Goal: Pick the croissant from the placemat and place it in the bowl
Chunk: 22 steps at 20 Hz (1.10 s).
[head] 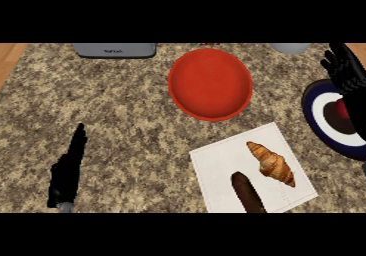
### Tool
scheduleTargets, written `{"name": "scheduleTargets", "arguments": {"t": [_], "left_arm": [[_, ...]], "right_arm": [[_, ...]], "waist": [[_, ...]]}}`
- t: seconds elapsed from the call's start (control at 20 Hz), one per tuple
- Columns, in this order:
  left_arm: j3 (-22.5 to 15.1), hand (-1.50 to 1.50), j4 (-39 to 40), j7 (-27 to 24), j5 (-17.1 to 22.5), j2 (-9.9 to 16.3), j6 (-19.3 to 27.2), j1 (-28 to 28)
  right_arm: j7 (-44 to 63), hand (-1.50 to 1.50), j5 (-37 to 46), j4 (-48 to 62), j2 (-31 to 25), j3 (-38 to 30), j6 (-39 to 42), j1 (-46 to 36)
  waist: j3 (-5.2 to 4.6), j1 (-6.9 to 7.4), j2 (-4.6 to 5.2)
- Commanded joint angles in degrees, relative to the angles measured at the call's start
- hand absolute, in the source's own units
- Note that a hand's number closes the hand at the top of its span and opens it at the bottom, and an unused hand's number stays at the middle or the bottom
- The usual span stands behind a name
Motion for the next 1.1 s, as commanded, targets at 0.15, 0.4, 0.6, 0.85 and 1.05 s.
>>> {"name": "scheduleTargets", "arguments": {"t": [0.15,0.4,0.6,0.85,1.05], "left_arm": [[-4.3,0.0,-5.5,1.8,0.9,0.3,-9.9,-7.7],[-7.4,0.0,-10.7,4.2,4.4,0.5,-18.4,-11.2],[-7.5,0.0,-14.2,7.4,3.7,-0.3,-18.6,-10.6],[-6.2,0.0,-14.0,6.6,4.9,0.8,-20.2,-9.8],[-6.3,0.0,-11.4,6.9,4.1,-1.0,-19.8,-12.9]], "right_arm": [[-7.0,1.5,-6.0,-0.4,2.2,-0.6,8.2,5.4],[-16.7,1.5,7.9,8.5,0.8,5.4,7.8,13.2],[-26.8,-1.5,8.7,19.1,6.0,5.1,10.3,7.9],[-27.0,-1.5,22.0,18.7,-2.5,10.0,10.2,4.7],[-14.8,-1.5,28.9,14.4,-8.6,14.2,14.1,-1.7]], "waist": [[1.39,-0.41,-0.34],[1.44,0.41,0.03],[1.35,1.38,-0.15],[1.3,1.86,-0.24],[1.14,1.73,-0.26]]}}
